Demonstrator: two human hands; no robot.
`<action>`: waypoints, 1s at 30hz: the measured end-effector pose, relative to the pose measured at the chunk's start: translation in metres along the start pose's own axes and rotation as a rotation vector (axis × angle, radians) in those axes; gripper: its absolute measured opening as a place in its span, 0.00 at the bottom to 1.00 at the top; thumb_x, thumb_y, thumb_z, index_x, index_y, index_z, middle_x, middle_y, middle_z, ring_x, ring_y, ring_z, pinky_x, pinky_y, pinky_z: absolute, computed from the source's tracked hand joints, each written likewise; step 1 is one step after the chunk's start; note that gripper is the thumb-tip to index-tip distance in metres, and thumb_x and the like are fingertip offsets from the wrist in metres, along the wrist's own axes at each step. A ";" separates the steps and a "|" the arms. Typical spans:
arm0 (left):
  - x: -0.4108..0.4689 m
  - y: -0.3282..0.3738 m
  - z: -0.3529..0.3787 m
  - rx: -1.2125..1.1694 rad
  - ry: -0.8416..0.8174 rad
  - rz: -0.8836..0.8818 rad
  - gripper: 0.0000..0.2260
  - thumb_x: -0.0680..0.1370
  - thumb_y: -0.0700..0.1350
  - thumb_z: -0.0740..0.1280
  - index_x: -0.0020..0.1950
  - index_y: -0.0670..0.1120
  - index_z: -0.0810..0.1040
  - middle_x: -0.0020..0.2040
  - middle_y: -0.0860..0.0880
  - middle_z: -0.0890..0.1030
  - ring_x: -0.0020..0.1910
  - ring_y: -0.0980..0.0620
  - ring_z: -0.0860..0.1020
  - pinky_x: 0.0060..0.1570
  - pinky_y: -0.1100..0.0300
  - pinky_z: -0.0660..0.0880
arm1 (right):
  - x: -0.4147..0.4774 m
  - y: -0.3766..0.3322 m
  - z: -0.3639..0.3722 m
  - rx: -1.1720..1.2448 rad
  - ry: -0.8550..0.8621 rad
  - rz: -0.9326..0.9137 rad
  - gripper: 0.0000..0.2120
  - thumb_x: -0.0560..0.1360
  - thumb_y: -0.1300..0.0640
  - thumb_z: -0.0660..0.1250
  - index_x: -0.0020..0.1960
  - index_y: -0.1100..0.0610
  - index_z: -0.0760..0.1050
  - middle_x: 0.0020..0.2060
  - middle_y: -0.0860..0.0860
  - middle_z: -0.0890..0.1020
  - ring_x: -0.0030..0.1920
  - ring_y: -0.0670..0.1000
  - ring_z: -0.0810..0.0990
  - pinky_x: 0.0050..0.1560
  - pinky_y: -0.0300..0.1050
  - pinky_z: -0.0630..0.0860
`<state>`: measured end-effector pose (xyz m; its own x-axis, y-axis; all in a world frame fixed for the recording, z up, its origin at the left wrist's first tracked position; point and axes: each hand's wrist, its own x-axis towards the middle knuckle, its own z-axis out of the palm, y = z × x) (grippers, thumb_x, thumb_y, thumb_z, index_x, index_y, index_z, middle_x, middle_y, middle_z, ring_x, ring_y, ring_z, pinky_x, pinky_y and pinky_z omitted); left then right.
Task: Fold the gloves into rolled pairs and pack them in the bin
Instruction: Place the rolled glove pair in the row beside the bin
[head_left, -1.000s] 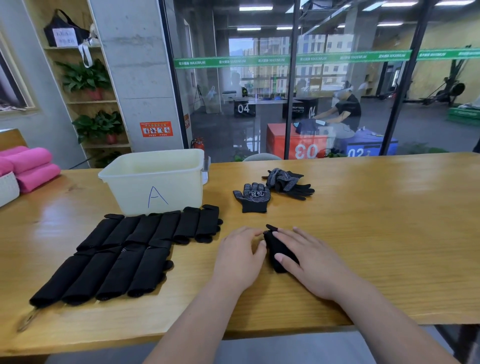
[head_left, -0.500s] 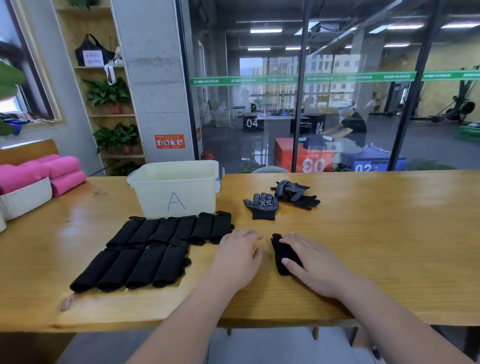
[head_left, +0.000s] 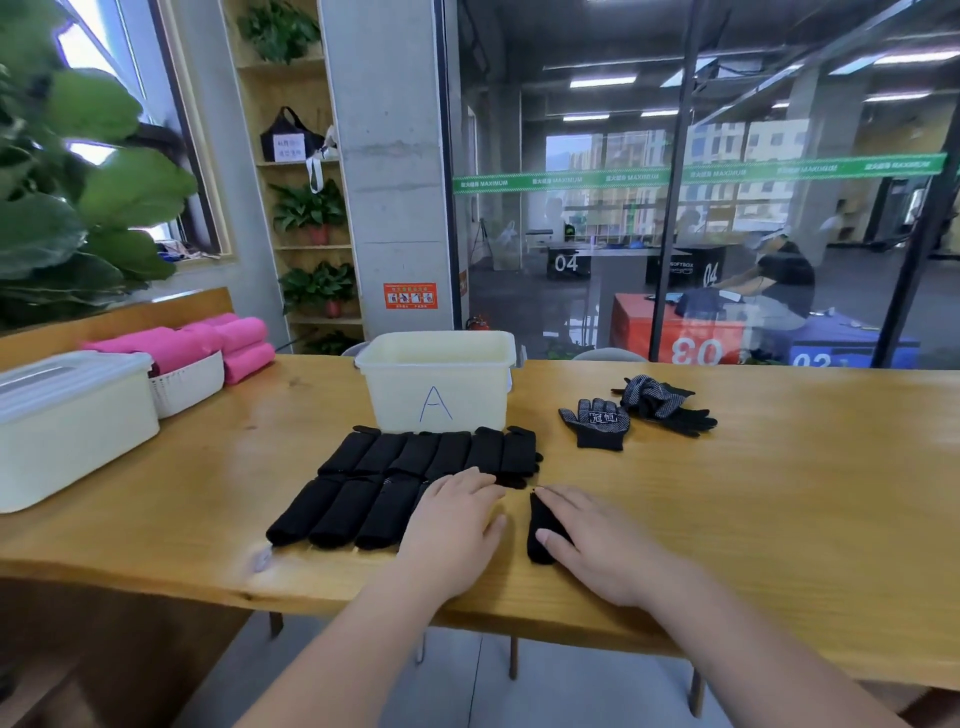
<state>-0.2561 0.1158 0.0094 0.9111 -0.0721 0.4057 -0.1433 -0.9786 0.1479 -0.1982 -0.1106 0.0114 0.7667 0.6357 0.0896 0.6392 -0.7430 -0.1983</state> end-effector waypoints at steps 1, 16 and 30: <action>-0.003 -0.005 -0.002 0.019 0.000 -0.012 0.20 0.87 0.57 0.58 0.79 0.57 0.72 0.80 0.58 0.68 0.82 0.57 0.59 0.82 0.56 0.50 | 0.002 -0.006 0.001 0.011 -0.006 -0.003 0.32 0.86 0.37 0.49 0.86 0.48 0.49 0.85 0.45 0.54 0.83 0.49 0.53 0.82 0.50 0.55; -0.024 -0.062 -0.002 0.125 -0.161 -0.213 0.26 0.87 0.64 0.42 0.86 0.62 0.50 0.87 0.55 0.49 0.86 0.51 0.42 0.83 0.46 0.43 | 0.058 -0.071 0.028 -0.037 -0.018 -0.057 0.34 0.86 0.35 0.44 0.87 0.49 0.43 0.86 0.44 0.47 0.84 0.45 0.42 0.84 0.51 0.45; -0.022 -0.062 -0.005 0.073 -0.136 -0.231 0.26 0.87 0.64 0.44 0.86 0.62 0.52 0.87 0.56 0.51 0.85 0.54 0.43 0.83 0.48 0.44 | 0.060 -0.064 0.021 0.087 -0.024 -0.034 0.36 0.84 0.32 0.41 0.86 0.46 0.38 0.85 0.42 0.42 0.83 0.43 0.38 0.84 0.50 0.42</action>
<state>-0.2698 0.1791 -0.0041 0.9608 0.1339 0.2429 0.0979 -0.9831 0.1548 -0.1942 -0.0203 0.0088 0.7421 0.6661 0.0748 0.6567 -0.7004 -0.2795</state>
